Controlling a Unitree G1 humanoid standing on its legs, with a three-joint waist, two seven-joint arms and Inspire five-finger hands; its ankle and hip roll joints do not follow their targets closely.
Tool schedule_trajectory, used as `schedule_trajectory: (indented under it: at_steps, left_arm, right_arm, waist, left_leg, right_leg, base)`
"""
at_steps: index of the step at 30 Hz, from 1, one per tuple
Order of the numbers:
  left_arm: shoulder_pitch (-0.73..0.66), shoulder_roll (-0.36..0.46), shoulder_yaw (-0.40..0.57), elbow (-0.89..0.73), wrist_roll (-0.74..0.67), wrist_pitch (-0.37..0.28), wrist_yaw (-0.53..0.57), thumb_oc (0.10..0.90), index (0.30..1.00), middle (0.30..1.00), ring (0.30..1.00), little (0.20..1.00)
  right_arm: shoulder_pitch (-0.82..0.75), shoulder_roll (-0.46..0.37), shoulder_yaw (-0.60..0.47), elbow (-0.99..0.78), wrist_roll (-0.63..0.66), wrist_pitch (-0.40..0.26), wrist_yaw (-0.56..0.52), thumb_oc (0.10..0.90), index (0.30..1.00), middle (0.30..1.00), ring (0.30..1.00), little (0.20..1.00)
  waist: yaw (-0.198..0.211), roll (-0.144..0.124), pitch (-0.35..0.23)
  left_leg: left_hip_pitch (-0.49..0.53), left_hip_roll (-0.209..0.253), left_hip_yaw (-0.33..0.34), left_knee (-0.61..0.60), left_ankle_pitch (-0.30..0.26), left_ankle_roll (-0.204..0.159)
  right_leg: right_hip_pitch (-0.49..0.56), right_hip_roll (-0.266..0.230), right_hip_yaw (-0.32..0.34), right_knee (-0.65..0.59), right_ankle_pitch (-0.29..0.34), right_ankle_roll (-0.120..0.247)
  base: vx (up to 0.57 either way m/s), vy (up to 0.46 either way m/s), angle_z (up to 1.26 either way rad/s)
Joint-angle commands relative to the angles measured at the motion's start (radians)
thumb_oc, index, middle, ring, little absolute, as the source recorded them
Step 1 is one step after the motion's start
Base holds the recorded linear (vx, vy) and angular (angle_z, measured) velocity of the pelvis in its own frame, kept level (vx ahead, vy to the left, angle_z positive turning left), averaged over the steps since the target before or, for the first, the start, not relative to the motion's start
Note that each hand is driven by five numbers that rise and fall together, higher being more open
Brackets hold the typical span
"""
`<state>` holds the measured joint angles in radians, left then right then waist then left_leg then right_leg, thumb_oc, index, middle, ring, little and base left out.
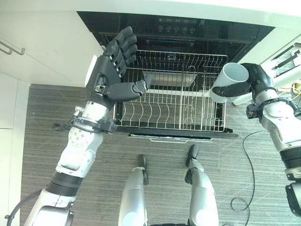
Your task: Place the dishes in the dishwasher.
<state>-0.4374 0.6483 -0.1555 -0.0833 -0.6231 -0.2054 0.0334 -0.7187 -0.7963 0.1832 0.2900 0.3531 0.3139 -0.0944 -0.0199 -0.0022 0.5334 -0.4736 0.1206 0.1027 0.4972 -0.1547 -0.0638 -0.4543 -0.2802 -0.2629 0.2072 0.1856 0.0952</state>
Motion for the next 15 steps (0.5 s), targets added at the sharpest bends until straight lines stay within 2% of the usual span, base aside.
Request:
schedule_trajectory:
  at_steps: [1,15]
  left_arm:
    - [-0.055,-0.034,-0.018,-0.127,-0.008,-0.159,-0.002,0.800,0.900,0.900,0.900,0.900]
    - [-0.080,-0.041,-0.031,-0.127,-0.030,-0.165,-0.002,0.800,0.900,0.900,0.900,0.900]
  right_arm:
    - [-0.117,-0.038,0.005,0.000,-0.040,-0.050,-0.002,0.400,0.300,0.300,0.300,0.300]
    - [-0.192,-0.044,0.087,0.132,-0.085,-0.002,0.072,0.400,0.300,0.300,0.300,0.300]
  waist:
    - [0.037,0.028,-0.120]
    - [0.048,0.037,-0.113]
  left_leg:
    - [0.168,-0.020,-0.007,-0.197,-0.106,0.020]
    - [0.157,-0.023,-0.009,-0.197,-0.098,0.017]
  right_leg:
    - [-0.026,-0.007,-0.006,0.093,-0.200,0.103]
    - [-0.030,-0.004,-0.008,0.093,-0.204,0.097]
  base:
    - [0.00,0.000,0.00]
    - [0.00,0.000,0.00]
